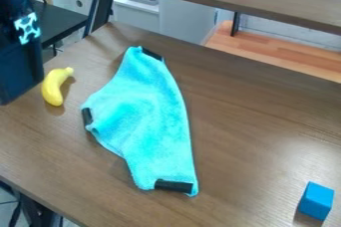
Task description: Unfold the cloth from bottom left to top right
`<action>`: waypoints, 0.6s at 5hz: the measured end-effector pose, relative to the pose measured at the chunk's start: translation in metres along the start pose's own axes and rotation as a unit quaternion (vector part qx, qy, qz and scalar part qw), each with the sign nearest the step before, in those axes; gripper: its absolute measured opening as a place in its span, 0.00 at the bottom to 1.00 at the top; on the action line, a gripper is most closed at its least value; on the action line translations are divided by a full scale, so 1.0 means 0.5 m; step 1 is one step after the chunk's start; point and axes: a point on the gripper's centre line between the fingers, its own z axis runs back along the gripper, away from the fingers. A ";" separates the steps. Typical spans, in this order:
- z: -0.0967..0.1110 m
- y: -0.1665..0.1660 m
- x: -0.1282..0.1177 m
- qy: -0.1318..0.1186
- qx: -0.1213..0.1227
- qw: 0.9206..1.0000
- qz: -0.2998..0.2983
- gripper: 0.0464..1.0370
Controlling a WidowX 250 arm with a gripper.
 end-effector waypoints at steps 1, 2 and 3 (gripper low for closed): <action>-0.003 0.000 -0.002 0.002 0.000 1.000 0.000 0.96; -0.002 0.000 -0.002 0.002 0.000 1.000 0.000 0.96; -0.010 0.000 -0.001 0.004 -0.004 1.000 -0.004 0.96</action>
